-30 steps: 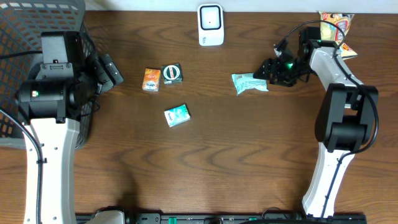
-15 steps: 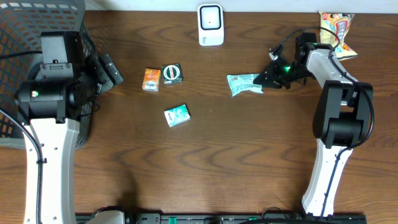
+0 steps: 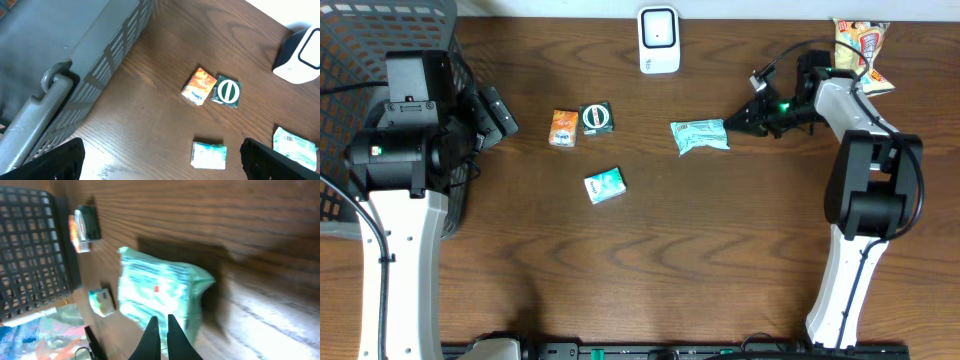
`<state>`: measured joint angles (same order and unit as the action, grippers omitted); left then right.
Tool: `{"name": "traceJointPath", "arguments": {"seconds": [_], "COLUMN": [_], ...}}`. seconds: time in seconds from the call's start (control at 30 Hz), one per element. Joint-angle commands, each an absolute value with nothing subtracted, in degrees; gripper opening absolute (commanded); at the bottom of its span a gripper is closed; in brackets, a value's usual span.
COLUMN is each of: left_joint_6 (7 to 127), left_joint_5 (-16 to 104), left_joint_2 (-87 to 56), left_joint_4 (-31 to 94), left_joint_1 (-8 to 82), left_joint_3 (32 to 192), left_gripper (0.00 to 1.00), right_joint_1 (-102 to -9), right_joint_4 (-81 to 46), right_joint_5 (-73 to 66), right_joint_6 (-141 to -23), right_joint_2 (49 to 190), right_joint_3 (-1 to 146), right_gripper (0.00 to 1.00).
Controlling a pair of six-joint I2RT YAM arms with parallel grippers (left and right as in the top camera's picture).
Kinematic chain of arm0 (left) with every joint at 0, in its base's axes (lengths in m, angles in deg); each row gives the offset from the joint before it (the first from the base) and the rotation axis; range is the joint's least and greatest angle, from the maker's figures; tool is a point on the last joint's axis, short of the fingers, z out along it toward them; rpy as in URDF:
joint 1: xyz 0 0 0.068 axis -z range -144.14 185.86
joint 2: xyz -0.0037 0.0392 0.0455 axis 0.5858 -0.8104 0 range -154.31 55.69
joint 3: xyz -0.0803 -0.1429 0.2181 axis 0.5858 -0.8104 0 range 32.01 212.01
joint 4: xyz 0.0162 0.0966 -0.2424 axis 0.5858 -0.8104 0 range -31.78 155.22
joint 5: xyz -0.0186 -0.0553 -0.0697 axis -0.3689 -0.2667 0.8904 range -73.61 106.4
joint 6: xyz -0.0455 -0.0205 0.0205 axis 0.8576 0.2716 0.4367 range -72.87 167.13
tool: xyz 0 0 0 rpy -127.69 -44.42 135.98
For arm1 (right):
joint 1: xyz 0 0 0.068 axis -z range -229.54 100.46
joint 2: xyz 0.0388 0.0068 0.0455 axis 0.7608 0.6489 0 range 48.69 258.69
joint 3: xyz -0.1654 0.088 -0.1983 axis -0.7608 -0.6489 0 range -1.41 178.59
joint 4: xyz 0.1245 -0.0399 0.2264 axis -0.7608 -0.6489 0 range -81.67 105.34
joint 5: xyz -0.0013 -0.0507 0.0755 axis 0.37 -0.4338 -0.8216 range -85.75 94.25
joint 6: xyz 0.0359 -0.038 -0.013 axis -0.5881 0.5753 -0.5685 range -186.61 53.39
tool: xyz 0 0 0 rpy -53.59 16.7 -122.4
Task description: Scan the item barcode
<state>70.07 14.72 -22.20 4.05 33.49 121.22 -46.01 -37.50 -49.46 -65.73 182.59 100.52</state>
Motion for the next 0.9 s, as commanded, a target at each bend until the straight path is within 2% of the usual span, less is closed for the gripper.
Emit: {"name": "traceJointPath", "arguments": {"seconds": [0.0, 0.07, 0.13, 0.17, 0.23, 0.3, 0.47, 0.87], "left_joint_6": [70.58, 70.58, 70.58, 70.58, 70.6, 70.58, 70.58, 70.58], "left_joint_5": [14.4, 14.4, 14.4, 14.4, 14.4, 14.4, 14.4, 14.4], "left_joint_2": [-21.87, -21.87, -21.87, -21.87, -21.87, -21.87, -21.87, -21.87], "left_joint_4": [3.96, 3.96, 3.96, 3.96, 3.96, 3.96, 3.96, 3.99], "left_joint_1": [33.25, 33.25, 33.25, 33.25, 33.25, 33.25, 33.25, 33.25], "left_joint_3": [121.22, 121.22, 121.22, 121.22, 121.22, 121.22, 121.22, 121.22], "left_gripper": [0.98, 0.98, 0.98, 0.98, 0.98, 0.98, 0.98, 0.98], "right_joint_1": [-46.05, -46.27, -46.79, -47.08, -48.0, -48.94, -51.98, -54.16], "right_joint_4": [-37.59, -38.09, -38.97, -39.45, -40.11, -40.61, -41.22, -39.97], "right_joint_5": [-46.97, -40.68, -35.37, -33.86, -32.63, -32.48, -28.26, -28.24], "right_joint_6": [-66.21, -69.64, -72.15, -72.59, -72.59, -72.7, -76.52, -81.25], "right_joint_2": [177.44, 177.44, 177.85, 178.09, 178.48, 178.86, 179.12, 179.27], "right_joint_3": [100.66, 100.63, 100.48, 100.48, 100.39, 100.26, 99.06, 98.6], "right_gripper": [0.22, 0.45, 0.61, 0.64, 0.66, 0.73, 0.77, 0.8]}}
